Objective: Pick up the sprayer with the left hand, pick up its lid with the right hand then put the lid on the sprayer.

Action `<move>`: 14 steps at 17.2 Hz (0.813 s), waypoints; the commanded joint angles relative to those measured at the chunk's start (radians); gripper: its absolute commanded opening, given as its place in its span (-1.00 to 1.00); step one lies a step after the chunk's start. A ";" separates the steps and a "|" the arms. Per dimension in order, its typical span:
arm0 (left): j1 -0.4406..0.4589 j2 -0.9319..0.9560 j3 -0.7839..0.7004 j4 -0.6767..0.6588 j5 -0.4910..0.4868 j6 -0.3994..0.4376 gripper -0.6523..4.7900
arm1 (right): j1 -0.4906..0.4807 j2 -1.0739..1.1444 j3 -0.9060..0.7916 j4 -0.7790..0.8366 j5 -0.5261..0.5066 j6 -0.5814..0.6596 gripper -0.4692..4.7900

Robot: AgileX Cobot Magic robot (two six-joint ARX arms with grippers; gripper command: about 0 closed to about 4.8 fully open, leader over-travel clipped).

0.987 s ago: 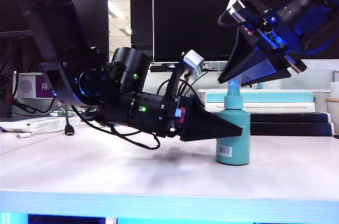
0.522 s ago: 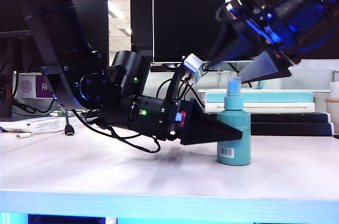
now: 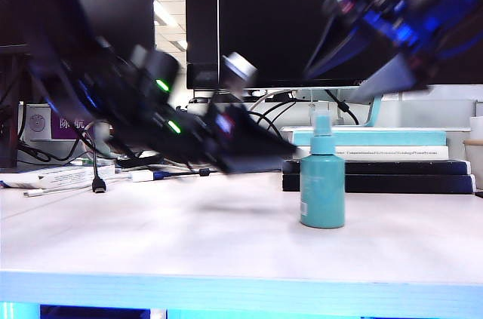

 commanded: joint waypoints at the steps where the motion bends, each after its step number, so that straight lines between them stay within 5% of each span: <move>1: 0.087 -0.115 0.002 -0.263 0.131 0.065 1.00 | -0.065 -0.126 0.004 -0.001 0.003 -0.005 0.87; 4: 0.156 -0.203 0.002 -0.470 0.098 0.100 1.00 | -0.118 -0.235 0.002 -0.030 0.074 0.024 0.85; 6: 0.193 -0.317 0.002 -0.613 -0.101 0.187 1.00 | -0.138 -0.336 -0.010 -0.037 0.185 0.016 0.85; 8: 0.195 -0.457 0.002 -0.719 -0.406 0.265 1.00 | -0.144 -0.460 -0.048 0.006 0.294 0.011 0.80; 9: 0.195 -0.503 0.001 -0.745 -0.455 0.285 1.00 | -0.143 -0.509 -0.072 0.030 0.321 0.012 0.71; 14: 0.201 -0.724 -0.006 -0.769 -0.495 0.272 0.91 | -0.143 -0.838 -0.286 0.071 0.455 0.014 0.36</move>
